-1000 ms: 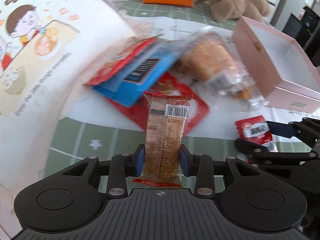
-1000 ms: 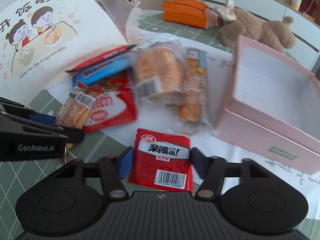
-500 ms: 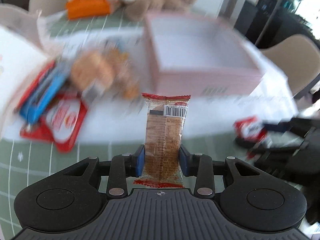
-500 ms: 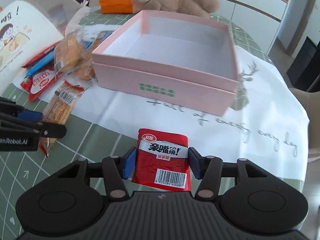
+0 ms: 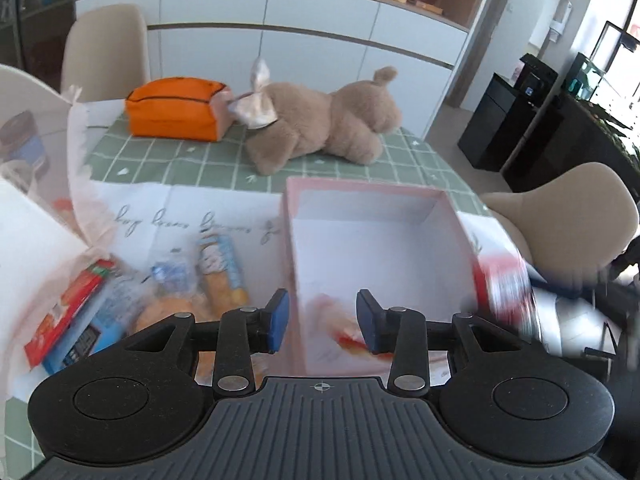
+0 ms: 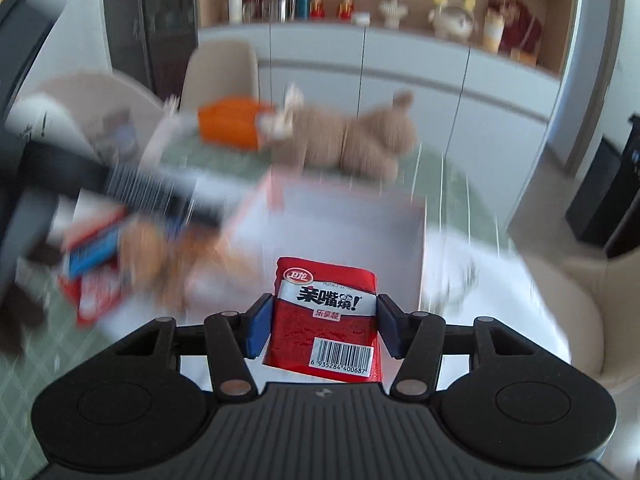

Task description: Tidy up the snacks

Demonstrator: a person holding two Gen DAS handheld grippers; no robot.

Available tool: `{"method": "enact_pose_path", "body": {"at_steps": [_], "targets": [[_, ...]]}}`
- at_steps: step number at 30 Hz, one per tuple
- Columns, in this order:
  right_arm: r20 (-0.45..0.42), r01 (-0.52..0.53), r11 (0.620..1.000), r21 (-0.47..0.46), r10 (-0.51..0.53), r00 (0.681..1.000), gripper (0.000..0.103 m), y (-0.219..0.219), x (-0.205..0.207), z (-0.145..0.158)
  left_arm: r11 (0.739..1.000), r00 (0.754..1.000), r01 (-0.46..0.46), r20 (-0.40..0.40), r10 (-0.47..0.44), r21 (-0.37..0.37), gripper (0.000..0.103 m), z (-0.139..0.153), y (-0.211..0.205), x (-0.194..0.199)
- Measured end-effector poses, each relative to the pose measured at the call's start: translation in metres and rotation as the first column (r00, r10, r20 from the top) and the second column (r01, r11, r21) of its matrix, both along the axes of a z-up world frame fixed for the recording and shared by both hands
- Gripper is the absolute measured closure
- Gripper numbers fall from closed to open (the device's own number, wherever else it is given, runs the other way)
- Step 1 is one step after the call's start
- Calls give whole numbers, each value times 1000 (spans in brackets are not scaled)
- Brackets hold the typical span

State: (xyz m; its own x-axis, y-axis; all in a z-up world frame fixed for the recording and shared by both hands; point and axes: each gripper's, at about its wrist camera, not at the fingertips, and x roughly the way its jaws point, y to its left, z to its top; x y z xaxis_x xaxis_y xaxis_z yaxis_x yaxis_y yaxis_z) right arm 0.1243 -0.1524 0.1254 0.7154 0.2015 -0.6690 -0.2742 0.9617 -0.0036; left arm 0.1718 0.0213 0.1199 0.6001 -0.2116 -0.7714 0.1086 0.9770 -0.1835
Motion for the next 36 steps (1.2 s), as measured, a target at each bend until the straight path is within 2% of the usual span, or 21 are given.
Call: {"method": "enact_pose_path", "body": {"at_steps": [1, 2, 5, 11, 16, 19, 20, 23, 26, 29, 30, 31, 32, 36], "targets": [[12, -5, 1000, 13, 4, 1000, 36, 2, 12, 4, 1000, 1000, -4, -6, 4, 5, 61, -2, 7, -6], [2, -8, 1000, 28, 8, 1000, 33, 5, 25, 5, 1000, 1000, -10, -11, 10, 14, 61, -5, 15, -10], [-59, -17, 997, 70, 22, 998, 33, 15, 53, 1, 997, 998, -55, -13, 55, 57, 61, -15, 46, -21], [-94, -45, 998, 31, 48, 994, 33, 50, 64, -19, 977, 986, -163, -16, 167, 138, 61, -38, 107, -14], [-122, -73, 997, 19, 74, 990, 33, 81, 65, -29, 976, 985, -143, -75, 156, 162, 61, -60, 135, -18], [-130, -101, 995, 16, 102, 986, 33, 107, 66, -31, 970, 986, -132, -75, 150, 202, 60, -69, 148, -25], [-127, -110, 994, 16, 111, 986, 33, 115, 68, -31, 969, 984, -139, -79, 157, 202, 59, -71, 155, -27], [-118, -142, 990, 14, 142, 983, 33, 147, 68, -30, 975, 979, -155, -106, 173, 160, 48, -76, 176, -31], [-131, -166, 986, 19, 167, 977, 33, 179, 71, -34, 982, 982, -137, -110, 152, 134, 48, -75, 186, -40], [-166, -180, 984, 20, 180, 969, 34, 210, 76, -46, 986, 984, -116, -124, 130, 117, 54, -73, 189, -45], [-185, -180, 984, 15, 179, 966, 36, 218, 78, -51, 988, 985, -110, -122, 123, 110, 54, -72, 191, -47], [-209, -181, 983, 11, 180, 961, 48, 225, 79, -57, 989, 986, -108, -120, 120, 104, 54, -71, 191, -49], [-240, -185, 983, 0, 180, 954, 51, 232, 79, -63, 989, 986, -107, -117, 119, 100, 54, -70, 192, -49], [-287, -201, 979, 23, 199, 937, 57, 233, 66, -67, 990, 987, -123, -90, 130, 74, 54, -64, 195, -48]]}}
